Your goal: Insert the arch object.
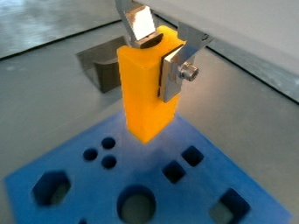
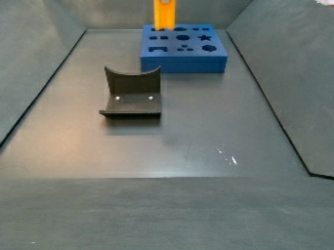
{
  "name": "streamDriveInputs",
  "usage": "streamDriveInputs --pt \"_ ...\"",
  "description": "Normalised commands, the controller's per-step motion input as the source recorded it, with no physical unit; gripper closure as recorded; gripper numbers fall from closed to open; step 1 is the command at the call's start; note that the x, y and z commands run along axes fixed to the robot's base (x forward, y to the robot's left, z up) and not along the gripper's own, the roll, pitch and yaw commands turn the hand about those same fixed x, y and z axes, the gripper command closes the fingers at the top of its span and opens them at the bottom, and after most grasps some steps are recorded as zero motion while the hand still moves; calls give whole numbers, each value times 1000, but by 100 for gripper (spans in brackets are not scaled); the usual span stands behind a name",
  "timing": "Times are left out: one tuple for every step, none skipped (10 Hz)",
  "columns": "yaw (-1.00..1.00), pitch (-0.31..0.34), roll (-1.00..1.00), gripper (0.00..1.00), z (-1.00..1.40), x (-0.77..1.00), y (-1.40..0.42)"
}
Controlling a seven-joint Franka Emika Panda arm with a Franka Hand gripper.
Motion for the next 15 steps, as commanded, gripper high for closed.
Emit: streamDriveInputs --pt "-443 -193 0 100 -409 3 489" --pt "0 -237 0 100 -391 -23 409" --pt "0 -170 0 100 -351 0 331" --pt "-97 -113 0 100 -257 0 254" --pt "-3 0 60 100 -31 -31 0" --pt "0 0 31 100 -17 0 0" --pt "-69 0 0 100 -197 34 -26" --pt "-120 -10 0 100 -337 77 -31" --pt "-149 -9 0 100 -354 37 0" --pt "-160 0 0 100 -297 0 0" --pt "-163 0 0 100 -266 83 0" --pt "-143 0 0 100 -234 169 0" --pt "-191 3 0 100 -260 309 0" --pt "-209 4 0 100 -271 300 0" --pt "-180 0 13 100 -283 266 0"
